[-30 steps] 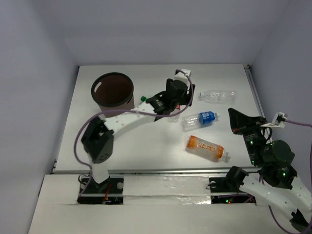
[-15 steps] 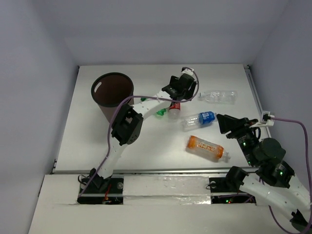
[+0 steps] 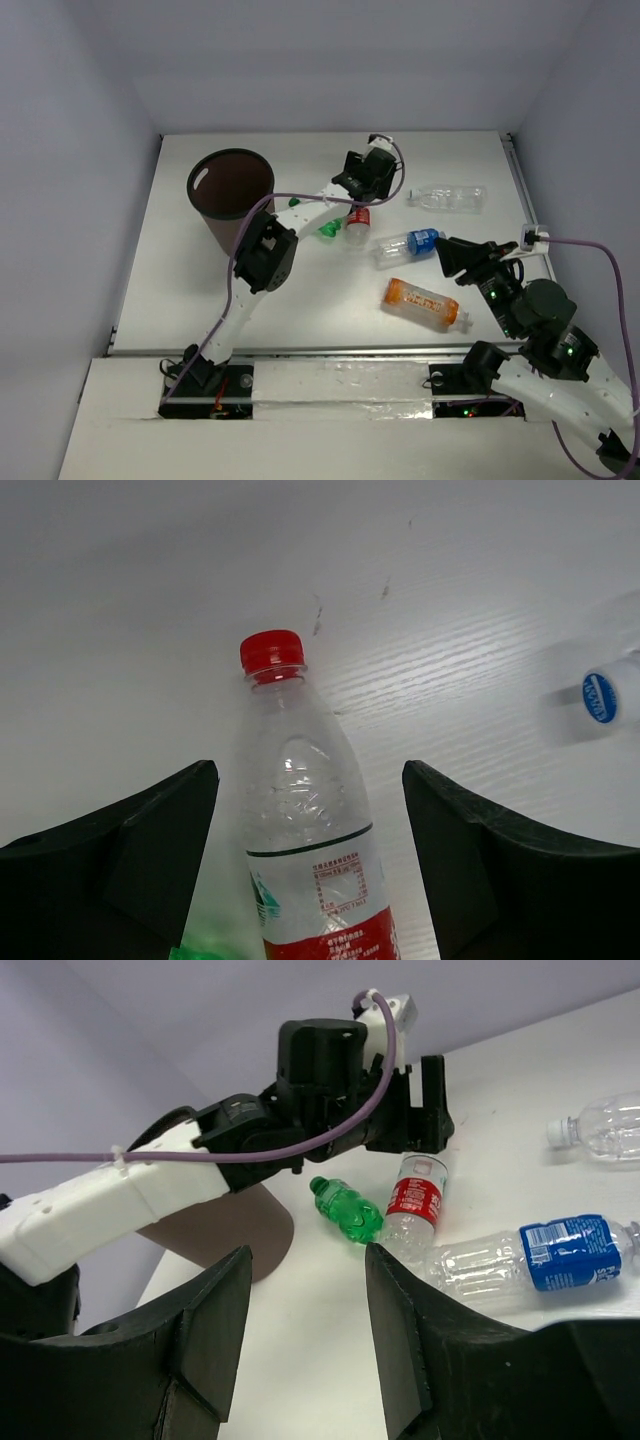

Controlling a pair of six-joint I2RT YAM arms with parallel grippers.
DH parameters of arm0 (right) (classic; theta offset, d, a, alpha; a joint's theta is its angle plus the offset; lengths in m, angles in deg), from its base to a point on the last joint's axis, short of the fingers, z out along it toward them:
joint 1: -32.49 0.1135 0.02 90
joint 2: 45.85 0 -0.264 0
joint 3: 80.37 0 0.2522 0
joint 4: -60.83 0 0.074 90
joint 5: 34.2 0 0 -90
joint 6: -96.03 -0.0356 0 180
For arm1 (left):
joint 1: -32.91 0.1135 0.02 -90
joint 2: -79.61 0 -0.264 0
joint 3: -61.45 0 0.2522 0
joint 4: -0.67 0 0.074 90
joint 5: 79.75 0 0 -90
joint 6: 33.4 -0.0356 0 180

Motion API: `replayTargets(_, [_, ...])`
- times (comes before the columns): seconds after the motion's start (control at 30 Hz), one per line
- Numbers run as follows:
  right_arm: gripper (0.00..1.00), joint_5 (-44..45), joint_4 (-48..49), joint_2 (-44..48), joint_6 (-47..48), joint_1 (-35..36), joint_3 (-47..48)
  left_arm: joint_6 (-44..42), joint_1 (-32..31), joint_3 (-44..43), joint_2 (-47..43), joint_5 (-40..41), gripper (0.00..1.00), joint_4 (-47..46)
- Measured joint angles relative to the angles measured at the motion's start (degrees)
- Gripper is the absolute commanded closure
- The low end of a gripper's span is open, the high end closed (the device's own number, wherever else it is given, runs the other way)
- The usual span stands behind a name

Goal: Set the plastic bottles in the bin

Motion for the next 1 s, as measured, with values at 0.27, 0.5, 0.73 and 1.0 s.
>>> replayTargets(0.27, [0.45, -0.5, 0.2, -0.7, 0.2, 0.0, 0.0, 0.0, 1.1, -0.4, 4.0, -0.7, 0.3, 1.9])
replayTargets(0.5, [0.45, -0.8, 0.2, -0.8, 0.2, 0.0, 0.0, 0.0, 1.4, -0.4, 5.3, -2.4, 0.4, 1.7])
replayTargets(0.73, [0.45, -0.7, 0.2, -0.8, 0.2, 0.0, 0.0, 0.4, 1.4, -0.5, 5.3, -3.7, 0.53, 0.1])
replayTargets(1.0, [0.45, -0.7, 0.2, -2.0, 0.2, 0.0, 0.0, -0.1, 1.4, -0.3, 2.1, -4.1, 0.56, -1.5])
